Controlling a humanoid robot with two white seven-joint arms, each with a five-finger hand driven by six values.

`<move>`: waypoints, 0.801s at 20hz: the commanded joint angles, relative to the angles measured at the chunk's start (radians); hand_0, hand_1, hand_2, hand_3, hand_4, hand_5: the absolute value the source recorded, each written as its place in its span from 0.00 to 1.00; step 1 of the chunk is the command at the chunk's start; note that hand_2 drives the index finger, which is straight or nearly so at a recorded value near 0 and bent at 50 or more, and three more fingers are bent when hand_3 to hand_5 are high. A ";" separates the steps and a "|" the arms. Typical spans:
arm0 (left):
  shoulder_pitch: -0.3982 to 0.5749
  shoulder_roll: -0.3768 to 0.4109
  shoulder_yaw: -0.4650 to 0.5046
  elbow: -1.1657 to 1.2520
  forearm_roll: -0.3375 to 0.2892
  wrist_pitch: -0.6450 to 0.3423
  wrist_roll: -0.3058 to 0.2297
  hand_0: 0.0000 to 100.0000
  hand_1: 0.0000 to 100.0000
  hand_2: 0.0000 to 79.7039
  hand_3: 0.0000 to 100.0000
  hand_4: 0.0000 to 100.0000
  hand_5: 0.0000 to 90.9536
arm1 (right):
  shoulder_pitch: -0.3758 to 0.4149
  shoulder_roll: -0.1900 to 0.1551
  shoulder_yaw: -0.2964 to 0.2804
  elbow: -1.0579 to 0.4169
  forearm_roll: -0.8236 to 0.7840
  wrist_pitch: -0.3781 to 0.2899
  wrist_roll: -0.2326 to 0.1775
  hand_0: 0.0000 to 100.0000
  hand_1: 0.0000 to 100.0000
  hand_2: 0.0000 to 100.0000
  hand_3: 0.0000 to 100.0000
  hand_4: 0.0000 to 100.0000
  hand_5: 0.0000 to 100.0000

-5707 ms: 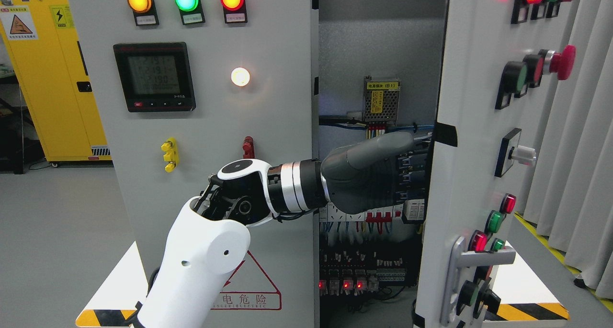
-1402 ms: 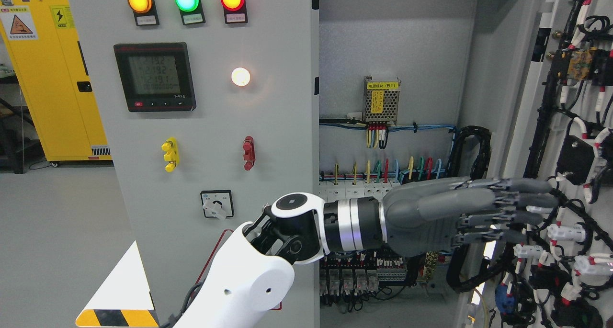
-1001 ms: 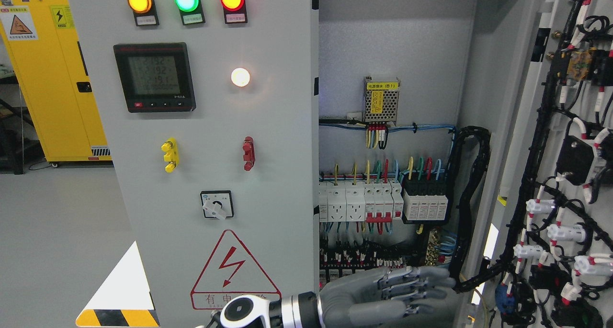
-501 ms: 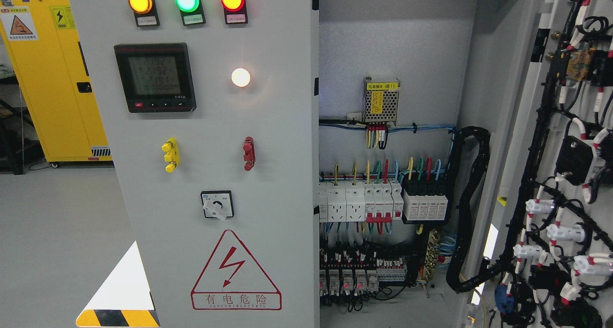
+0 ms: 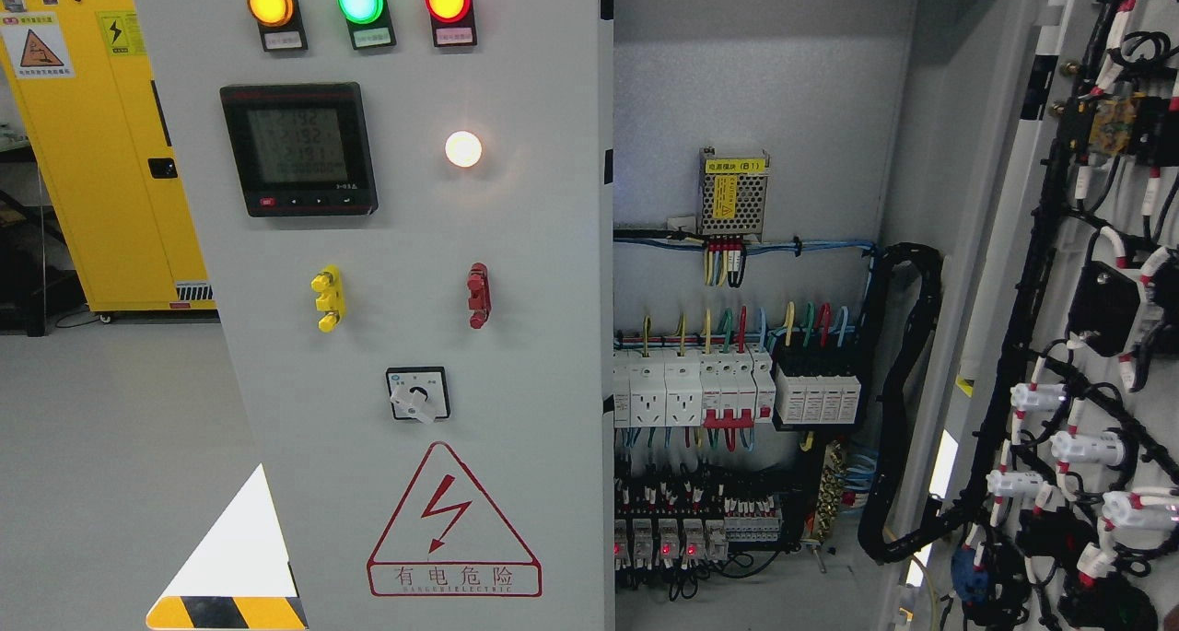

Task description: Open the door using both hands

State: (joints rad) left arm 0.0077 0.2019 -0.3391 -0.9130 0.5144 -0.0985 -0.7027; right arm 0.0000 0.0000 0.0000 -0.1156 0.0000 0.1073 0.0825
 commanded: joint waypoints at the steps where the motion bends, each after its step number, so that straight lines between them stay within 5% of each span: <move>1: -0.031 -0.160 0.094 0.857 -0.007 -0.007 0.000 0.12 0.56 0.00 0.00 0.00 0.00 | 0.009 0.015 0.023 0.001 -0.028 0.000 0.000 0.00 0.50 0.04 0.00 0.00 0.00; 3: -0.031 -0.159 0.094 0.882 -0.008 0.002 0.028 0.12 0.56 0.00 0.00 0.00 0.00 | 0.009 0.015 0.023 -0.001 -0.028 0.000 0.000 0.00 0.50 0.04 0.00 0.00 0.00; 7: -0.029 -0.154 0.118 0.933 0.006 0.003 0.354 0.12 0.56 0.00 0.00 0.00 0.00 | 0.009 0.015 0.023 0.001 -0.028 0.000 0.000 0.00 0.50 0.04 0.00 0.00 0.00; 8: -0.028 -0.154 0.133 0.934 0.003 0.003 0.391 0.12 0.56 0.00 0.00 0.00 0.00 | 0.009 0.015 0.025 0.001 -0.028 0.000 0.000 0.00 0.50 0.04 0.00 0.00 0.00; 13: -0.026 -0.161 0.123 0.933 -0.013 0.034 0.404 0.12 0.56 0.00 0.00 0.00 0.00 | 0.009 0.015 0.023 0.001 -0.028 0.000 0.000 0.00 0.50 0.04 0.00 0.00 0.00; 16: -0.026 -0.159 0.118 0.930 -0.080 0.045 0.405 0.12 0.56 0.00 0.00 0.00 0.00 | 0.009 0.017 0.025 -0.001 -0.028 0.000 0.000 0.00 0.50 0.04 0.00 0.00 0.00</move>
State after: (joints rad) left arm 0.0002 0.0812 -0.2491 -0.2176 0.4895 -0.0654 -0.3087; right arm 0.0000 0.0000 0.0000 -0.1156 0.0000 0.1073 0.0825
